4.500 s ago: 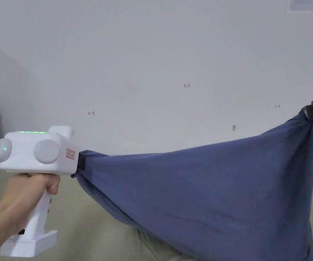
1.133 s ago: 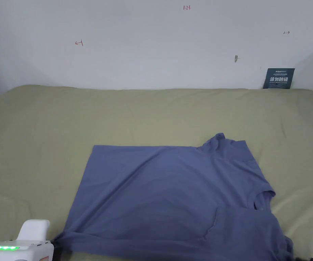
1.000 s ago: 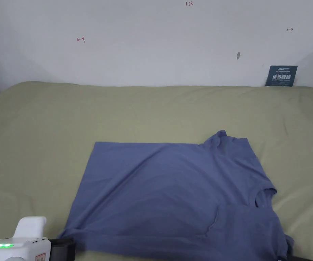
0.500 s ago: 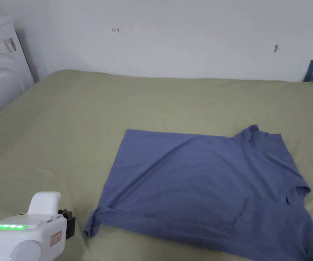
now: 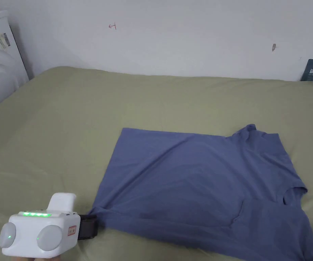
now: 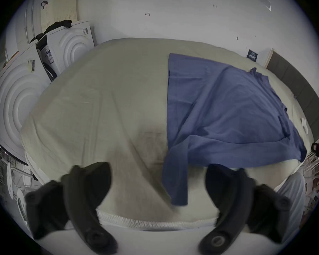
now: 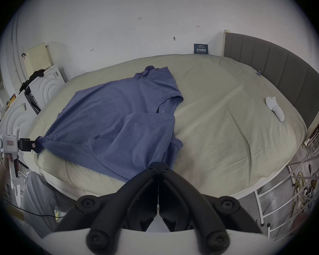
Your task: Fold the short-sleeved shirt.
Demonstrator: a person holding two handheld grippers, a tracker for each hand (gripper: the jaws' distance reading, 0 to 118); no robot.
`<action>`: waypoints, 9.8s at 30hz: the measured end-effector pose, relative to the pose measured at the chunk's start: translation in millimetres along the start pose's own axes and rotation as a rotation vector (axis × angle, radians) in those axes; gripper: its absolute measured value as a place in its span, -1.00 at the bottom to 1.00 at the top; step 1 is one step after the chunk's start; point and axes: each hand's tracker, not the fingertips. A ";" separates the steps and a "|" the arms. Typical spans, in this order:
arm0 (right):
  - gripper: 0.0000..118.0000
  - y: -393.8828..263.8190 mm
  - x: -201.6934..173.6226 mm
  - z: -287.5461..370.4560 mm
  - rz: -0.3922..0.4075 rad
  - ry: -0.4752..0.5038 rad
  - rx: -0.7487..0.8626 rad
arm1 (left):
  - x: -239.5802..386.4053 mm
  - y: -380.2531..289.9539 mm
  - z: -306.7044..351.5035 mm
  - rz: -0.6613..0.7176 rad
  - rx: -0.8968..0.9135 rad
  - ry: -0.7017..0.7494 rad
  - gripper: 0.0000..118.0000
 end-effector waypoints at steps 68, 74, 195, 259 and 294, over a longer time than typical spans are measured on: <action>-0.89 193.3 14.3 -217.0 0.138 -0.039 -0.171 | 48.4 199.0 -104.2 -0.044 -0.072 -0.039 -0.97; 0.87 177.9 31.0 -203.0 -0.016 0.041 -0.140 | 39.4 181.7 -90.2 0.009 -0.033 -0.030 0.96; -0.96 192.3 33.7 -211.0 0.007 -0.043 -0.146 | 56.0 225.3 -171.6 -0.090 -0.144 0.084 0.85; 0.60 12.1 37.2 -34.6 0.032 0.044 -0.163 | -28.0 -6.3 47.3 -0.078 0.059 -0.107 0.89; -0.97 78.6 -123.6 55.7 0.147 -0.063 0.656 | 48.5 72.8 166.0 -0.020 0.622 -0.047 -1.00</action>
